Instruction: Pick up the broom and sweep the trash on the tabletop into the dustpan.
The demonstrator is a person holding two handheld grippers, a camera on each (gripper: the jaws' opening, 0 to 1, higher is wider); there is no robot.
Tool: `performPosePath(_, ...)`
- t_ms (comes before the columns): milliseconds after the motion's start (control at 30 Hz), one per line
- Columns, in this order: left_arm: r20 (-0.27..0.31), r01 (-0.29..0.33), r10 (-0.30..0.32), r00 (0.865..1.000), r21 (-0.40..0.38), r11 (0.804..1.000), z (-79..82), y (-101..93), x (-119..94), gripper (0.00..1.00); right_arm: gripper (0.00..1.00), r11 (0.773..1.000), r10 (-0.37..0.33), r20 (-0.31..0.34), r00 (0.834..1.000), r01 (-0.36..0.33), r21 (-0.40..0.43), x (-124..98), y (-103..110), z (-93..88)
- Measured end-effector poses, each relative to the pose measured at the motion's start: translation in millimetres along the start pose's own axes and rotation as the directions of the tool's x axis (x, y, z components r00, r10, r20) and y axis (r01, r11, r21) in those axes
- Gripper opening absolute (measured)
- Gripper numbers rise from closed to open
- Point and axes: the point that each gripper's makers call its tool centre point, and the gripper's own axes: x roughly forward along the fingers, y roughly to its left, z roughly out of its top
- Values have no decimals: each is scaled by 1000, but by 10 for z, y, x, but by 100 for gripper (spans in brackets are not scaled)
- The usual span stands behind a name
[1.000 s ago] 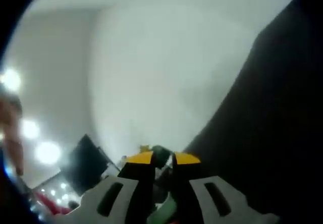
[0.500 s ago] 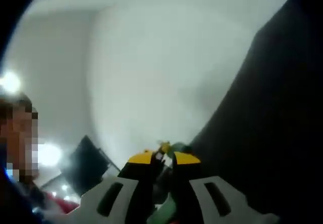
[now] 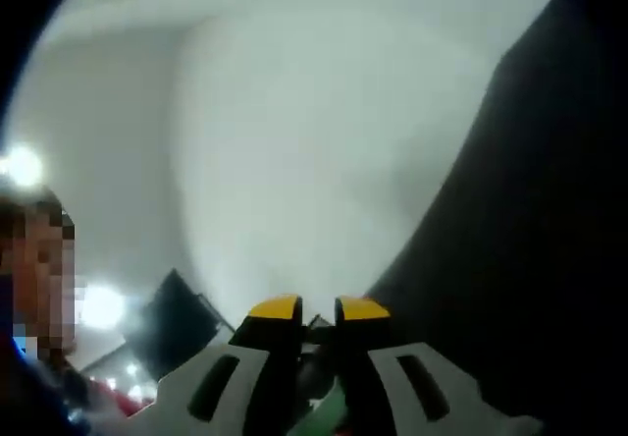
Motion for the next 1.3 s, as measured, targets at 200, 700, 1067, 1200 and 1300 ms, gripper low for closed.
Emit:
performPosePath(200, 62, -117, 115, 991, 28, 993, 351, -351, -166, 4, 16, 1000, 4, 9, 1000, -4, 10, 10, 14, 13)
performPosePath(700, -90, -566, 562, 822, -26, 824, 93, 881, -426, 4, 16, 1000, 5, 22, 1000, -6, 17, 18, 25, 35)
performPosePath(1067, -145, -562, 543, 827, -215, 798, 2, 572, -237, 5, 16, 1000, 11, 27, 1000, -12, 26, 23, 40, 42)
performPosePath(1200, -162, -547, 525, 836, -150, 824, 170, -37, -155, 5, 16, 999, 14, 25, 1000, -14, 29, 28, 49, 36)
performPosePath(1300, -124, -523, 510, 851, -116, 844, 370, -558, -21, 5, 16, 999, 14, 26, 1000, -14, 28, 26, 52, 39)
